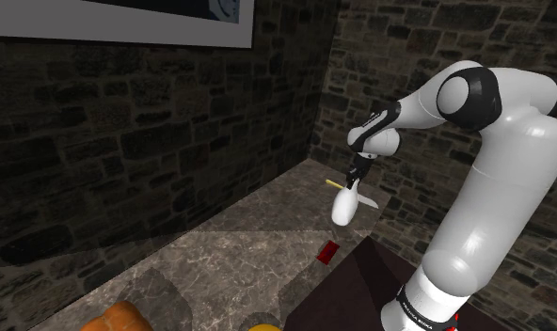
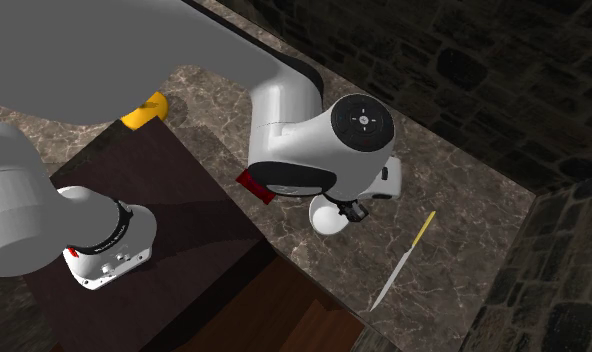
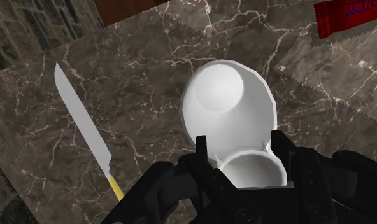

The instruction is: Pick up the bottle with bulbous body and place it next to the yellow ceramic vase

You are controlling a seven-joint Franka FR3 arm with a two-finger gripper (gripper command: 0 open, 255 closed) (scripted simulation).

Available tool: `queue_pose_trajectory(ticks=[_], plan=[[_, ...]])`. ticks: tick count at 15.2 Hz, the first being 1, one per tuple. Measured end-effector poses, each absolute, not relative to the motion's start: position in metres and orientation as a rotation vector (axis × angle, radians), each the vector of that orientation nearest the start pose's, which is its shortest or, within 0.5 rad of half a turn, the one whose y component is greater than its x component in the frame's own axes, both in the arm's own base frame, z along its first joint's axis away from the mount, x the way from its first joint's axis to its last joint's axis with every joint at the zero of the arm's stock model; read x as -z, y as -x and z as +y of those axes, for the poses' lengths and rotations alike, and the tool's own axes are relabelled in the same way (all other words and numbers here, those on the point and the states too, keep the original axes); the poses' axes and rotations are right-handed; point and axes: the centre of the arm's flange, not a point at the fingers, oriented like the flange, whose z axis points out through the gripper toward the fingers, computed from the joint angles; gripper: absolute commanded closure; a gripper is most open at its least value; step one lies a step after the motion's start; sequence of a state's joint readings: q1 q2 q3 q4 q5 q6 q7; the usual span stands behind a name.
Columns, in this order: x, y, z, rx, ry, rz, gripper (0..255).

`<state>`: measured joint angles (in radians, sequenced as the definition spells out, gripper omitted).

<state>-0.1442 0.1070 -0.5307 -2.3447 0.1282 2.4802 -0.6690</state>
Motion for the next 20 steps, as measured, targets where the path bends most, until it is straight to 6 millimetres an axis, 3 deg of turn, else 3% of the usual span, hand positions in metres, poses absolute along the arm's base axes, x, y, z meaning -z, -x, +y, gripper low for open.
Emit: queue_pose_trajectory(ticks=[6, 20], plan=[[-0.318, -0.402, -0.323, 0.082, 3.144, 0.161, 255], [-0.392, -0.400, -0.323, 0.082, 3.144, 0.161, 255]])
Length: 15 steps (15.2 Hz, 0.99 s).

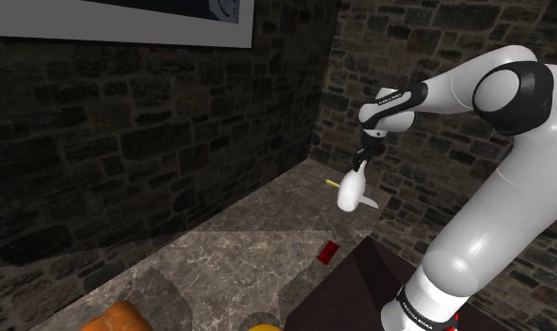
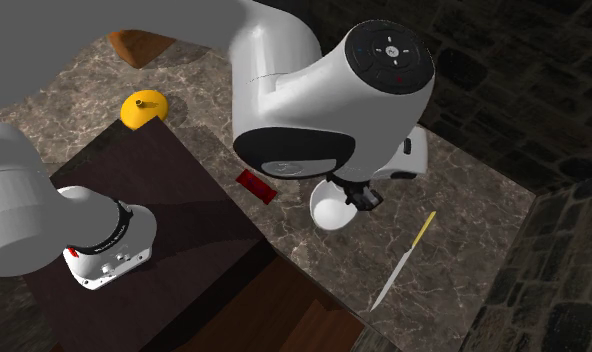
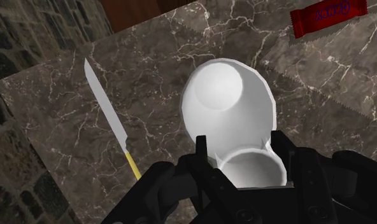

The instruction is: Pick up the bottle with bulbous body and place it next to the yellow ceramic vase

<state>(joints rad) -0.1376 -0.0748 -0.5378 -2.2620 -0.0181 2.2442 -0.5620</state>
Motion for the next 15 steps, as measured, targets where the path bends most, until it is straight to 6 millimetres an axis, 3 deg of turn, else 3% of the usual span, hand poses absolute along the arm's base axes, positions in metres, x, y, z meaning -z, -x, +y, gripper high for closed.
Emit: queue_pose_trajectory(ticks=[15], plan=[[-0.471, -0.402, -0.324, 0.082, 3.144, 0.161, 255]])
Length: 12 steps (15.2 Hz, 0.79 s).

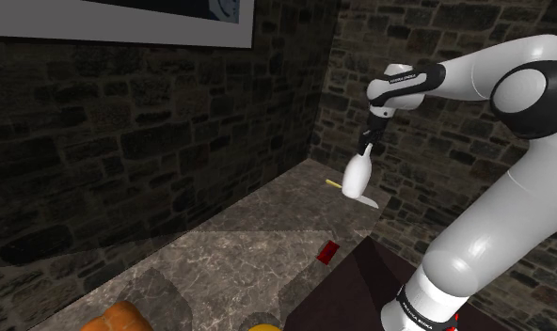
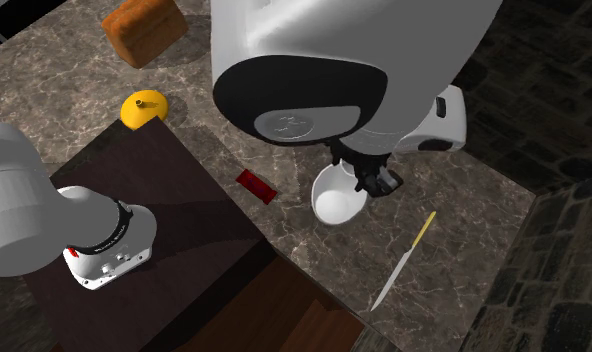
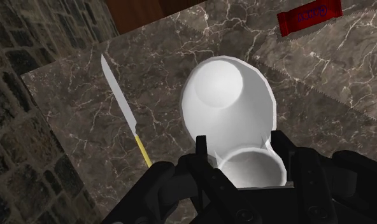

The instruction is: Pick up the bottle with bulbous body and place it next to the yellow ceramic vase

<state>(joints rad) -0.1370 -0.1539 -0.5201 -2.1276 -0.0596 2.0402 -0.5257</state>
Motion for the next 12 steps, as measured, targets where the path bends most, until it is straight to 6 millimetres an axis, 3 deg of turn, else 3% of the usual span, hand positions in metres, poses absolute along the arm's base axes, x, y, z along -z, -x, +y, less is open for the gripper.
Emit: queue_pose_trajectory(ticks=[12], plan=[[-0.535, -0.403, -0.323, 0.081, 3.144, 0.161, 255]])
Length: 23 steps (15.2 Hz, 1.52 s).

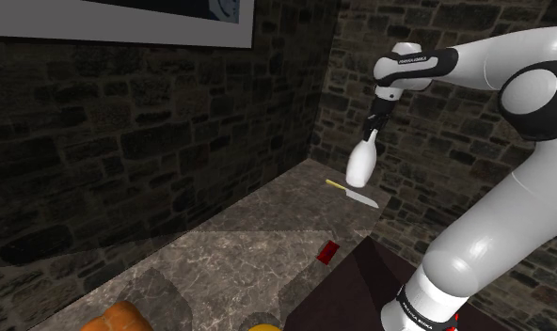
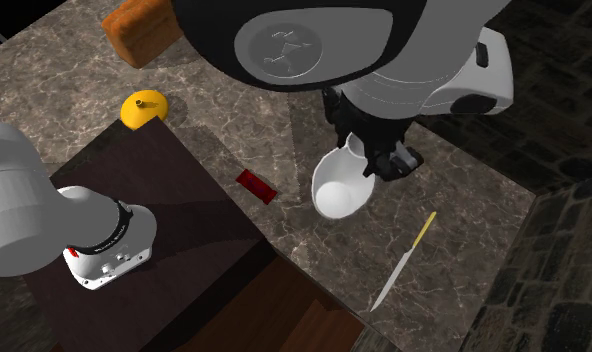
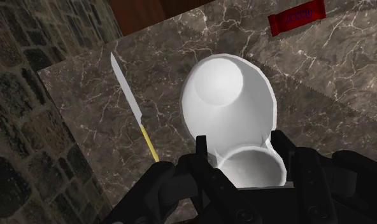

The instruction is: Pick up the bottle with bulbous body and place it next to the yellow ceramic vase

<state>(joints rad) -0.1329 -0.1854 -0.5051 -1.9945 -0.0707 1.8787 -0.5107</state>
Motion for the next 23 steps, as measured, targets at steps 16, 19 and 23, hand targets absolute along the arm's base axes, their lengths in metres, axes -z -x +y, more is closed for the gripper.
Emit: queue_pose_trajectory(ticks=[16, 19, 23], plan=[[-0.618, -0.402, -0.323, 0.082, 3.144, 0.161, 255], [-0.621, -0.402, -0.293, 0.081, 3.144, 0.159, 255], [-0.622, -0.396, -0.247, 0.081, 3.143, 0.159, 255]])
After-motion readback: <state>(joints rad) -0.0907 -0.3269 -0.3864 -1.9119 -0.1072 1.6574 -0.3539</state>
